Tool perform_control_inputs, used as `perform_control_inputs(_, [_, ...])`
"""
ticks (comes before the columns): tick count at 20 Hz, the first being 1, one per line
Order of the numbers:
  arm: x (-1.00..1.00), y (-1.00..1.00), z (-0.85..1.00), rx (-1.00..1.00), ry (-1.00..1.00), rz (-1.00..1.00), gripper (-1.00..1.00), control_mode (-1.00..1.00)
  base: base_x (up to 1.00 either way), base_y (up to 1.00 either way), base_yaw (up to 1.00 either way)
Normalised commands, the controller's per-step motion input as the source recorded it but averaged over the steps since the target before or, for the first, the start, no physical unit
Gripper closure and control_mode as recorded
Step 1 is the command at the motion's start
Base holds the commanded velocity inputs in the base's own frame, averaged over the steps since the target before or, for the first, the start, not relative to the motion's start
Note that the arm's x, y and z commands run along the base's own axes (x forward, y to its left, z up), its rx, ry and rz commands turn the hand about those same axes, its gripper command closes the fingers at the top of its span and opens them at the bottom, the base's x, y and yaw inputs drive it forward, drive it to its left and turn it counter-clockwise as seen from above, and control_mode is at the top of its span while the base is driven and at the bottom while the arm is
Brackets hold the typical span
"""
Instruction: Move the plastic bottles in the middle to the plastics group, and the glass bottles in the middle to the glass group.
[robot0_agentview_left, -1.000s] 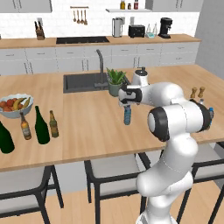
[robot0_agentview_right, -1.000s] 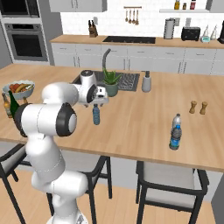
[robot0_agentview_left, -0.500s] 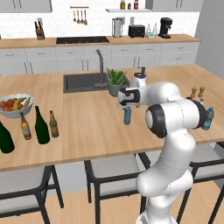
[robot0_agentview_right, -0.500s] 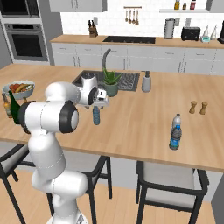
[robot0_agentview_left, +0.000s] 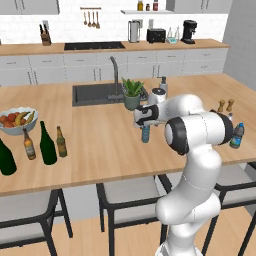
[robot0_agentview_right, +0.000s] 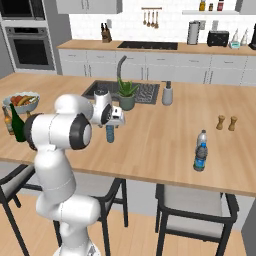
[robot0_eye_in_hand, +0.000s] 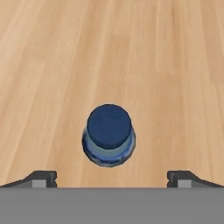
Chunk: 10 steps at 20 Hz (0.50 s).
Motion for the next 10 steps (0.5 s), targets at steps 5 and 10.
perform_control_inputs(5, [0.08,0.01,0.0,0.0,0.0,-0.01,-1.0,-1.0,0.0,0.0,0.0])
perform_control_inputs(10, [0.02,0.05,-0.01,0.0,0.0,0.0,-1.0,-1.0,0.0,0.0,0.0])
